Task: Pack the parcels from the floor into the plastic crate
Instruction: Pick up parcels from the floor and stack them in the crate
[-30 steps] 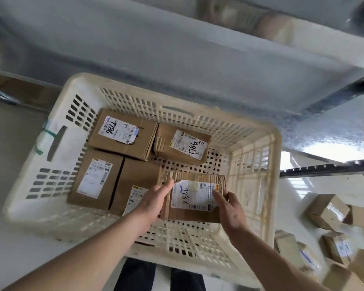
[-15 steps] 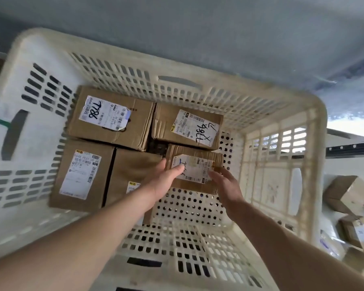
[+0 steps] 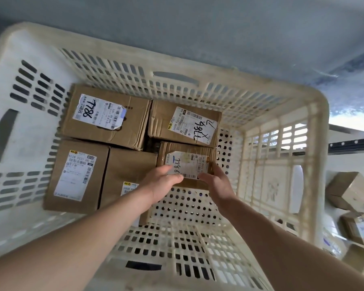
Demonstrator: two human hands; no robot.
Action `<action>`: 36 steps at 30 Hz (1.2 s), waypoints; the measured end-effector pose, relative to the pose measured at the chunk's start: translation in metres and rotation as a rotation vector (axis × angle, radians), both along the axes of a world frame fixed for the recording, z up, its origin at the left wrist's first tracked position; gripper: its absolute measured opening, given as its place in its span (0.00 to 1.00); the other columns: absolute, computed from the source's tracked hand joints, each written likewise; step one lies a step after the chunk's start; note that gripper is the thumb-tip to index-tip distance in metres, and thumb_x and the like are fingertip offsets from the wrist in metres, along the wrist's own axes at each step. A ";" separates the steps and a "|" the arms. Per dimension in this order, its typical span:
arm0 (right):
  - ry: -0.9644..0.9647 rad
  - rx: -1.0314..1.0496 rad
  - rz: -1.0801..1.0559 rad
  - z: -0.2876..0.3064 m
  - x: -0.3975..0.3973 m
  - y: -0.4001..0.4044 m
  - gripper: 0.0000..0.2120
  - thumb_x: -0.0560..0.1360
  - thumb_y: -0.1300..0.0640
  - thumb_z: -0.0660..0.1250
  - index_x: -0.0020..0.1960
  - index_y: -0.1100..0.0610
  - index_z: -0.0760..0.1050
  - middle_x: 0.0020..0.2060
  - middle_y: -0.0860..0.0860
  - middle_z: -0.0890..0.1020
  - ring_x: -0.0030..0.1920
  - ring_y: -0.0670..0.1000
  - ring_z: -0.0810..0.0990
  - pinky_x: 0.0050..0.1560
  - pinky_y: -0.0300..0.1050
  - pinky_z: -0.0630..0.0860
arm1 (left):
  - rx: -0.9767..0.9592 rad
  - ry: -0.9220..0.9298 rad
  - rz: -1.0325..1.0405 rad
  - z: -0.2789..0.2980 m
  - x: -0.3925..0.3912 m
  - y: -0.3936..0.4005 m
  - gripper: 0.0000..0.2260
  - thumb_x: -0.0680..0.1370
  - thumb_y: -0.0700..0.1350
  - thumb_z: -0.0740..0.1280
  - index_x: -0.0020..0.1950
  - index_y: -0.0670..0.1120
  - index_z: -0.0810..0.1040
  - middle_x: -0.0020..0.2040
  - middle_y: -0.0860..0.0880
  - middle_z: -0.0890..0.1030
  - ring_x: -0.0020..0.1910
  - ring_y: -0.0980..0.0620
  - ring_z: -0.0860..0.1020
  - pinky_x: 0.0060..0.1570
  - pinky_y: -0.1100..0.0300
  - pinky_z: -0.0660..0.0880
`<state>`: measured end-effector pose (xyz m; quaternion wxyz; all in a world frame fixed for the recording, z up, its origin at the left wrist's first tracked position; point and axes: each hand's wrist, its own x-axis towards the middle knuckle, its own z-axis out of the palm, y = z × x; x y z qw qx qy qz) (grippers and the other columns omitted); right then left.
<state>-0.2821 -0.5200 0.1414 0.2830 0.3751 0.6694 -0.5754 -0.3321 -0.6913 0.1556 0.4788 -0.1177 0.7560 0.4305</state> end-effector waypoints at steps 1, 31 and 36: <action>0.002 -0.002 0.005 0.000 0.000 0.000 0.26 0.68 0.51 0.67 0.66 0.48 0.73 0.54 0.46 0.85 0.58 0.49 0.82 0.64 0.50 0.76 | -0.002 0.001 -0.004 0.000 0.000 0.000 0.28 0.79 0.53 0.65 0.78 0.48 0.63 0.77 0.49 0.64 0.75 0.48 0.62 0.71 0.53 0.60; -0.147 0.565 0.433 -0.001 0.031 0.020 0.45 0.72 0.52 0.70 0.82 0.50 0.48 0.76 0.52 0.64 0.75 0.56 0.63 0.73 0.59 0.68 | -0.231 -0.008 -0.111 -0.002 0.018 0.028 0.24 0.74 0.58 0.66 0.68 0.53 0.70 0.58 0.54 0.77 0.58 0.49 0.76 0.62 0.50 0.73; -0.131 0.541 0.495 -0.006 0.025 0.019 0.30 0.70 0.51 0.67 0.71 0.46 0.66 0.61 0.48 0.75 0.62 0.53 0.72 0.62 0.57 0.76 | -0.191 -0.069 -0.009 -0.006 0.026 0.029 0.28 0.74 0.54 0.68 0.72 0.50 0.68 0.60 0.54 0.75 0.62 0.49 0.73 0.64 0.51 0.70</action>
